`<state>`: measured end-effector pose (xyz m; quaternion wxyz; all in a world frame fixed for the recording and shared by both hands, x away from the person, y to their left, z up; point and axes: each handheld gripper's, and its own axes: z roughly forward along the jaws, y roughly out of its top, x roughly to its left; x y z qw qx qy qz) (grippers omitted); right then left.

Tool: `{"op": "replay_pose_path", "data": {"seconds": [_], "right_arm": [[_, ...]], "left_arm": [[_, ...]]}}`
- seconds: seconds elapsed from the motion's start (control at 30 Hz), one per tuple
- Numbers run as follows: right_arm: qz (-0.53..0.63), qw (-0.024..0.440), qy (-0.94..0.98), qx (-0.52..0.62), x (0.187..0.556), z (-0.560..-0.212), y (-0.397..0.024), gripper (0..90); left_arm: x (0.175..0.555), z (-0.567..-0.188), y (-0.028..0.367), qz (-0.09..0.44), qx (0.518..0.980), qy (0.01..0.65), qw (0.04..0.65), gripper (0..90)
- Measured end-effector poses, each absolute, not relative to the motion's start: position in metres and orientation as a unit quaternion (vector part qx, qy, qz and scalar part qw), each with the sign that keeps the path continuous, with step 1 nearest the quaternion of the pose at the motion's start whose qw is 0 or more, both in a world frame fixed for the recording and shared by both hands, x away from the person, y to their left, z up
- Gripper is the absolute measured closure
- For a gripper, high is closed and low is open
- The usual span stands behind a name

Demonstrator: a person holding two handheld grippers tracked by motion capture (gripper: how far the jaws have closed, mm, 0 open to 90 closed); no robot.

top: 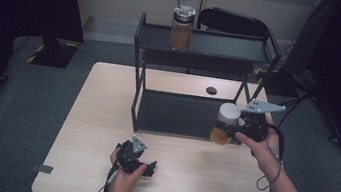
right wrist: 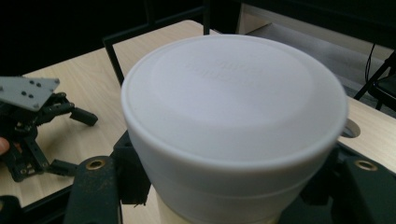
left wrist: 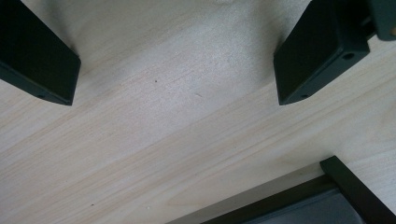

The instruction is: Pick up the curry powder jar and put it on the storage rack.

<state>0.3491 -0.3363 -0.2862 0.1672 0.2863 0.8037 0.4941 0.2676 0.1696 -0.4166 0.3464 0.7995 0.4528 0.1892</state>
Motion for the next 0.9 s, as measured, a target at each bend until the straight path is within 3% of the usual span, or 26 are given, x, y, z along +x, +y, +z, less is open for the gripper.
{"op": "replay_pose_path", "data": {"seconds": [0.9], "right_arm": [[0.517,0.183,0.792,0.269,0.371,-0.196,-0.323,35.2]], "left_arm": [[0.268,-0.417,0.169,0.19,0.8,0.452,0.346,0.0]]}}
